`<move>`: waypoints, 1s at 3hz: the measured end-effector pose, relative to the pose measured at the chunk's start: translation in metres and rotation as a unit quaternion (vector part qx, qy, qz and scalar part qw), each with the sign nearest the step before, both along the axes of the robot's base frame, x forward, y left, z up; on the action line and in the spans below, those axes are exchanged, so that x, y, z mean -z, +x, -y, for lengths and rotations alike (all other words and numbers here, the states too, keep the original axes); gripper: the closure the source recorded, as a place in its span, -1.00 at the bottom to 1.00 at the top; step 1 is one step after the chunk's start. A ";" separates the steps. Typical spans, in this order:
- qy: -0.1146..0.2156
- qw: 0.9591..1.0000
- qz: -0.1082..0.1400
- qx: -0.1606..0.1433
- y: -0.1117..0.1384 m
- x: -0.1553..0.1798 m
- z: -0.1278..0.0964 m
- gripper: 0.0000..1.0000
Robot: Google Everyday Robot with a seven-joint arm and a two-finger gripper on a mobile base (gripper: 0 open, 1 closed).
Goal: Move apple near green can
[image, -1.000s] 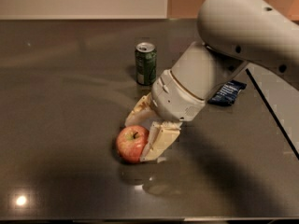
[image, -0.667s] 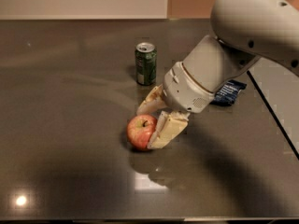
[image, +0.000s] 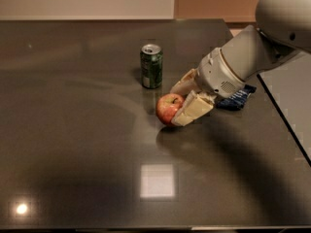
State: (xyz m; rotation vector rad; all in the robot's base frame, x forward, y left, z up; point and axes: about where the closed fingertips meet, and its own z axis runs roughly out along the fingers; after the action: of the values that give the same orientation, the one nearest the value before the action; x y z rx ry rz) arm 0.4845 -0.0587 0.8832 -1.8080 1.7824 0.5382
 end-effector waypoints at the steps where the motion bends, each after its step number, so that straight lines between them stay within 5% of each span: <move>1: 0.013 0.999 0.016 0.049 0.037 -0.008 0.020 1.00; 3: 0.021 0.995 0.031 0.091 0.085 -0.003 0.032 1.00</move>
Offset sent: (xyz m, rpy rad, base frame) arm 0.0992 -0.0437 0.0126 0.0499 -0.0850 -0.2204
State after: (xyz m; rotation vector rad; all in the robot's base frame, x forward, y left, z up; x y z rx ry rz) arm 0.5691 -0.0907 0.8864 -1.5960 1.8569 0.4396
